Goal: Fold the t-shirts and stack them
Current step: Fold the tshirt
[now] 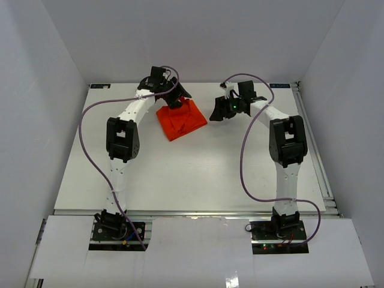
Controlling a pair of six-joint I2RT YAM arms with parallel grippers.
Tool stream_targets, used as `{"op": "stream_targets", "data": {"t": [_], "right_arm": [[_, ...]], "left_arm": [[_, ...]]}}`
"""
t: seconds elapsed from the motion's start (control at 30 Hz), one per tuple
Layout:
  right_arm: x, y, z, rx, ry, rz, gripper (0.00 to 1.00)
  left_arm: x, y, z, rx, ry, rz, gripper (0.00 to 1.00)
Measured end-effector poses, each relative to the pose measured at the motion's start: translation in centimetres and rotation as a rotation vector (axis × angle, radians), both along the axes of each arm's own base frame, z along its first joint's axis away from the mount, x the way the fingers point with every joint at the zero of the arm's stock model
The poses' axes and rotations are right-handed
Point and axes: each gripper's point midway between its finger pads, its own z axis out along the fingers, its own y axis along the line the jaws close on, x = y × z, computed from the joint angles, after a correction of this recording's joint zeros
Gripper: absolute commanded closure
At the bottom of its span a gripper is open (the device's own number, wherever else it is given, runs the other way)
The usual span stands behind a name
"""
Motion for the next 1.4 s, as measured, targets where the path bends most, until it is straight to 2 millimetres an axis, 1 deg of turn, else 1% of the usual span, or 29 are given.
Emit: {"op": "stream_targets", "data": {"t": [0.17, 0.3, 0.47, 0.57, 0.6, 0.63, 0.7, 0.73, 0.8, 0.87, 0.93, 1.0, 1.03, 1.13, 1.2, 1.33, 1.4], "right_arm": [[-0.4, -0.1, 0.7, 0.0, -0.022, 0.019, 0.29], [-1.6, 0.6, 2.1, 0.031, -0.093, 0.147, 0.28], [-4.4, 1.7, 5.5, 0.093, -0.27, 0.388, 0.25], [-5.3, 3.0, 7.5, 0.09, -0.42, 0.517, 0.2], [-5.4, 3.7, 8.2, 0.086, -0.471, 0.556, 0.18], [-5.4, 4.5, 8.9, 0.077, -0.529, 0.597, 0.16], [-5.5, 6.3, 10.2, 0.065, -0.631, 0.669, 0.15], [-5.5, 7.2, 10.8, 0.061, -0.674, 0.697, 0.15], [-5.2, 9.6, 12.2, 0.048, -0.771, 0.748, 0.15], [-4.8, 11.7, 12.6, 0.037, -0.826, 0.769, 0.13], [-4.5, 13.5, 12.1, 0.023, -0.855, 0.78, 0.13], [-3.8, 15.2, 11.2, 0.005, -0.871, 0.781, 0.13], [-3.2, 15.9, 10.5, -0.007, -0.875, 0.777, 0.14], [-1.4, 17.3, 8.5, -0.043, -0.876, 0.745, 0.16], [-0.5, 17.6, 6.8, -0.074, -0.859, 0.715, 0.17], [0.4, 17.8, 4.4, -0.121, -0.831, 0.679, 0.22], [0.6, 18.0, 4.0, -0.134, -0.828, 0.669, 0.26]], "left_arm": [[1.3, -0.7, 3.4, -0.041, -0.097, -0.016, 0.3], [1.7, -1.4, 5.2, -0.087, -0.133, -0.034, 0.3], [2.0, -2.0, 7.8, -0.137, -0.187, -0.057, 0.3], [1.9, -1.3, 8.3, -0.106, -0.218, -0.054, 0.3], [1.6, -0.9, 8.5, -0.085, -0.229, -0.052, 0.3], [1.0, 0.0, 8.4, -0.05, -0.234, -0.044, 0.3], [-0.9, 2.5, 8.7, 0.011, -0.23, -0.026, 0.27], [-1.8, 3.9, 9.0, 0.04, -0.23, -0.011, 0.24], [-3.7, 7.5, 10.3, 0.097, -0.253, 0.03, 0.22], [-5.6, 11.0, 11.7, 0.141, -0.285, 0.08, 0.21], [-7.4, 14.3, 12.8, 0.176, -0.308, 0.134, 0.21], [-9.4, 17.0, 12.9, 0.21, -0.314, 0.181, 0.2], [-10.3, 17.8, 12.7, 0.224, -0.311, 0.198, 0.2], [-13.0, 18.6, 11.0, 0.247, -0.274, 0.205, 0.2], [-14.5, 18.7, 9.4, 0.255, -0.24, 0.201, 0.2], [-17.2, 18.8, 6.4, 0.265, -0.165, 0.194, 0.2], [-18.1, 18.8, 5.4, 0.265, -0.138, 0.193, 0.2]]}}
